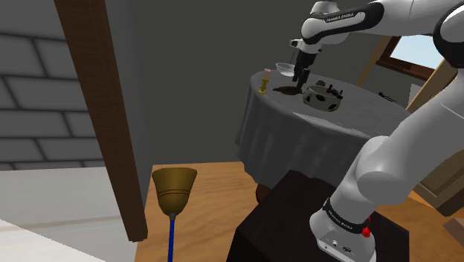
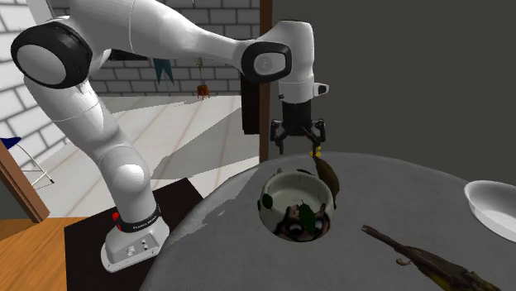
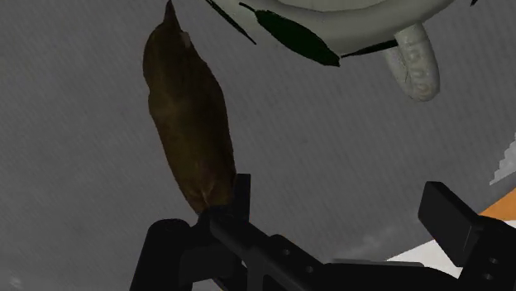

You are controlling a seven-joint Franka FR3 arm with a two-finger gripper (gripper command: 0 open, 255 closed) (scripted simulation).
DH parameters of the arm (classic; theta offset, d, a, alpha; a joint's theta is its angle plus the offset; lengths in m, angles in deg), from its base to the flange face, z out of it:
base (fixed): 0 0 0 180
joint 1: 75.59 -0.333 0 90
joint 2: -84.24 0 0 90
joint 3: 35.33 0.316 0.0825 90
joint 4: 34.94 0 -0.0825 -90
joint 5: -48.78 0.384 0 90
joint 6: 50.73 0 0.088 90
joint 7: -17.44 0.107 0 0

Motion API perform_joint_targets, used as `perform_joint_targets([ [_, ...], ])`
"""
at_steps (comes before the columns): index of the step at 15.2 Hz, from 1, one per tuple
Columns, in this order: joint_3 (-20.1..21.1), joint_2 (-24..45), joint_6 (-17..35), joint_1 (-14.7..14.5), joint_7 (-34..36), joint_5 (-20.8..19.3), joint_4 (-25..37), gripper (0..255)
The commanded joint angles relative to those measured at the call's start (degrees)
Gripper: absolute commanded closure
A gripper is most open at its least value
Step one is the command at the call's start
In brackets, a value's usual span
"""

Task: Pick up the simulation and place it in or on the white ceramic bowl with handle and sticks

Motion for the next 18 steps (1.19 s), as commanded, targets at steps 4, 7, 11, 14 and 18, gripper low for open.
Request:
perform_joint_targets([
  [4,-5.54,13.51,2.18,-0.58,-15.38,8.31,10.22,0],
  [7,-6.12,18.07,2.99,0.53,-20.06,11.68,13.14,0],
  [11,-6.13,19.31,5.85,0.94,-20.7,12.62,11.24,0],
  [14,-6.13,20.23,7.66,1.2,-21.18,13.35,10.13,0],
  [18,-6.13,20.22,7.66,1.21,-21.18,13.35,10.13,0],
])
